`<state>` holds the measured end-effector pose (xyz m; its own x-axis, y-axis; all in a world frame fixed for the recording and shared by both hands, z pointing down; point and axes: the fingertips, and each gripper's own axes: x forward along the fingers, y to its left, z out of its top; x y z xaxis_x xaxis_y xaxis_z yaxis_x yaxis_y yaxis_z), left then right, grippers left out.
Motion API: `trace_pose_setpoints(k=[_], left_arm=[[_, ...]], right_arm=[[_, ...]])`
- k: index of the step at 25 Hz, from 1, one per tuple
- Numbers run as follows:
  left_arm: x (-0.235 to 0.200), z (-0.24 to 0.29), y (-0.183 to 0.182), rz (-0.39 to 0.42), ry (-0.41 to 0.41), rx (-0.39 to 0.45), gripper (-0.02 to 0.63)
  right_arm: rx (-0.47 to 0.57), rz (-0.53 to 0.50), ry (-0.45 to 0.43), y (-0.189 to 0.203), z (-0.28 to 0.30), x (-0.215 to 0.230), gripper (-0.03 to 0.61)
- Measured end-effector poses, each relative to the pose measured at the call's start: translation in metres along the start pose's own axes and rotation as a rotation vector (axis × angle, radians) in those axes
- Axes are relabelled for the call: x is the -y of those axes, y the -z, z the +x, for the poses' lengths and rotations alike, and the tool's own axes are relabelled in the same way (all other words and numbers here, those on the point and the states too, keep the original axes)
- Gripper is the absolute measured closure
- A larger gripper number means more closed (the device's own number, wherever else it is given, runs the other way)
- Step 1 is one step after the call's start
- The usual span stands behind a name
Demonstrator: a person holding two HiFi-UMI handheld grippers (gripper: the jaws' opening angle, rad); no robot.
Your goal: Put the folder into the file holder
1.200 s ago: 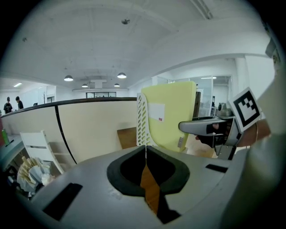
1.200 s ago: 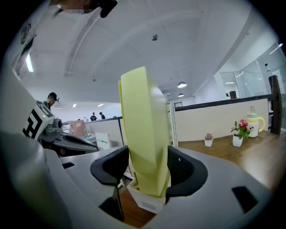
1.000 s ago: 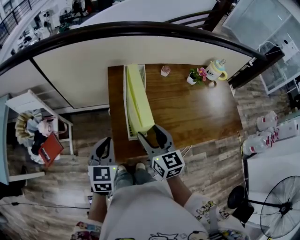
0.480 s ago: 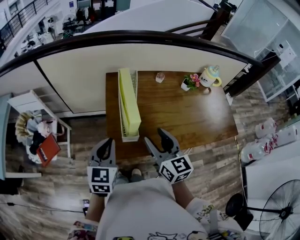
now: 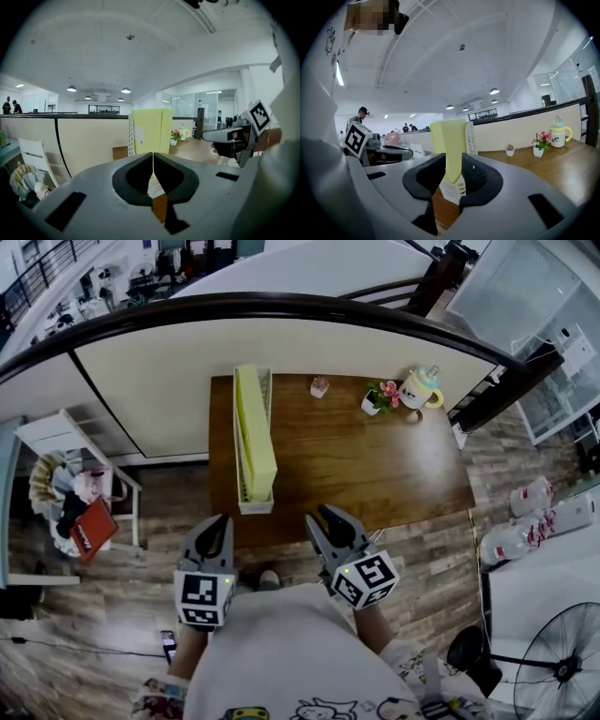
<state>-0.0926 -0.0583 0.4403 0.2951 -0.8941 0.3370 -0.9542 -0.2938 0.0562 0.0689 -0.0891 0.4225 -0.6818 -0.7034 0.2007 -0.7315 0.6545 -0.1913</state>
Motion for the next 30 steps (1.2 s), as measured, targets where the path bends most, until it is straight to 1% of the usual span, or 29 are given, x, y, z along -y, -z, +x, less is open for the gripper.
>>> trace_pose_setpoints(k=[6, 11, 18, 30], left_arm=[[0.01, -0.002, 0.004, -0.012, 0.027, 0.0, 0.607], [0.018, -0.003, 0.009, -0.032, 0.05, -0.007, 0.607], [0.018, -0.007, 0.022, -0.078, 0.045, -0.022, 0.608], [0.023, -0.01, 0.029, -0.099, 0.042, -0.029, 0.609]], right_arm=[[-0.013, 0.04, 0.01, 0.011, -0.009, 0.006, 0.549], [-0.023, 0.064, -0.004, 0.015, -0.011, 0.006, 0.572], [-0.025, 0.049, -0.022, 0.015, -0.012, 0.003, 0.578], [-0.048, 0.056, -0.035, 0.025, -0.017, 0.001, 0.578]])
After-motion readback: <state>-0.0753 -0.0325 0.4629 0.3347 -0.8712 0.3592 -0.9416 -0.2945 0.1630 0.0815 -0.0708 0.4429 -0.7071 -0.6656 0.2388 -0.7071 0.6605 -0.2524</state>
